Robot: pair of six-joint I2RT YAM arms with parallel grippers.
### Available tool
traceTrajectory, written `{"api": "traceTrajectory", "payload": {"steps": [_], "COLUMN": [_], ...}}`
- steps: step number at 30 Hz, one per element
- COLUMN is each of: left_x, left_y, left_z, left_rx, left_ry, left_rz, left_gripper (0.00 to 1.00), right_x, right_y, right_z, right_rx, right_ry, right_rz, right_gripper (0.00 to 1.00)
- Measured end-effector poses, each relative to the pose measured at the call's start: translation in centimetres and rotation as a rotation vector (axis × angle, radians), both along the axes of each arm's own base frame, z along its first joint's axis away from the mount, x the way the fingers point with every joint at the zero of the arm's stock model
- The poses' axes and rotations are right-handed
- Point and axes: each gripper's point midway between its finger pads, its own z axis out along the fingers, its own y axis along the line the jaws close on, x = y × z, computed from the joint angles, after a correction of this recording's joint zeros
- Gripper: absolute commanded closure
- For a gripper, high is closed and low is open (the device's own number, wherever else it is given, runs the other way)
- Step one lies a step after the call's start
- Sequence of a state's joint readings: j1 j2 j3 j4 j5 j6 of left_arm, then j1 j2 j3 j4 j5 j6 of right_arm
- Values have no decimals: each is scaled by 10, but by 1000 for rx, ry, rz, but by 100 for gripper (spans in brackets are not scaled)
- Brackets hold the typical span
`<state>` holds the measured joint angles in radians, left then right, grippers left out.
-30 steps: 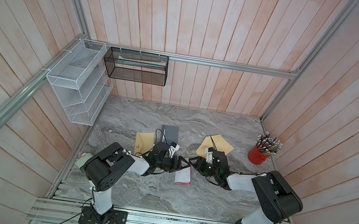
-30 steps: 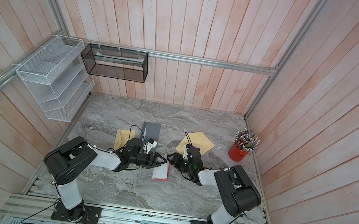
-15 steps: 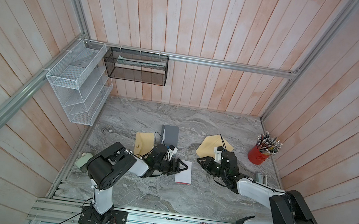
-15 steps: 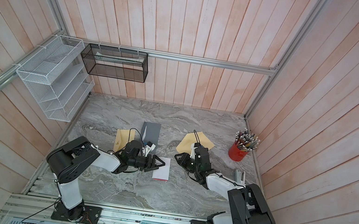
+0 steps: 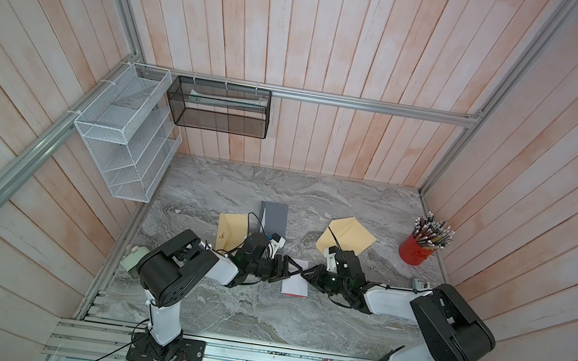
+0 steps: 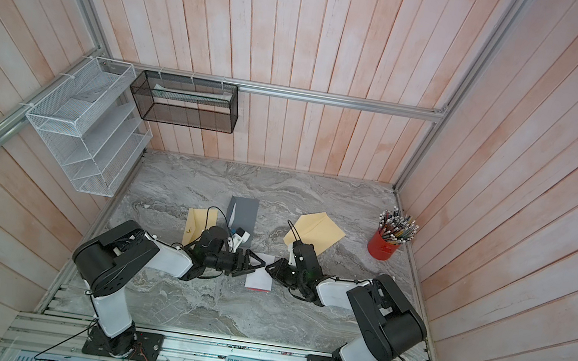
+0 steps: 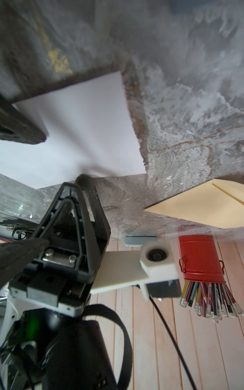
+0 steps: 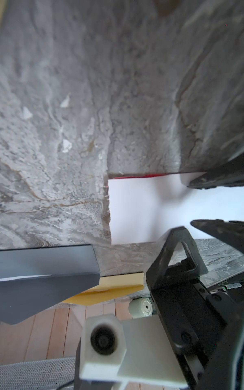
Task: Fold the letter paper in half and place it into the envelope
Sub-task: Fold the letter paper at the center of the board.
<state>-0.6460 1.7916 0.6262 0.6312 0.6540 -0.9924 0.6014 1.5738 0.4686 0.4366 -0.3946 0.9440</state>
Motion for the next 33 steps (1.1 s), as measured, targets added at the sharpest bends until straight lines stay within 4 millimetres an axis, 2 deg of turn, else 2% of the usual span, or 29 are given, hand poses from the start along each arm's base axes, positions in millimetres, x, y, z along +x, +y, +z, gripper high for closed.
{"api": "traceTrajectory", "payload": {"steps": [7, 10, 20, 27, 33], "left_x": [8, 12, 7, 4, 8], "left_y": [4, 7, 23, 30, 29], "left_z": [37, 42, 1, -23, -26], "left_rx": [9, 46, 202, 265, 273], "left_ry": [-100, -135, -90, -45, -45], "left_rz": [9, 14, 14, 20, 24], "left_gripper": [30, 33, 45, 50, 51], "right_x": [1, 1, 1, 2, 2], "right_y": [1, 1, 1, 3, 3], "right_z": [-1, -1, -2, -2, -3], "right_rx": [6, 9, 12, 21, 26], "right_ry": [-9, -12, -16, -22, -24], "right_rz": [0, 1, 1, 5, 4], "right_gripper": [75, 76, 77, 78, 78]}}
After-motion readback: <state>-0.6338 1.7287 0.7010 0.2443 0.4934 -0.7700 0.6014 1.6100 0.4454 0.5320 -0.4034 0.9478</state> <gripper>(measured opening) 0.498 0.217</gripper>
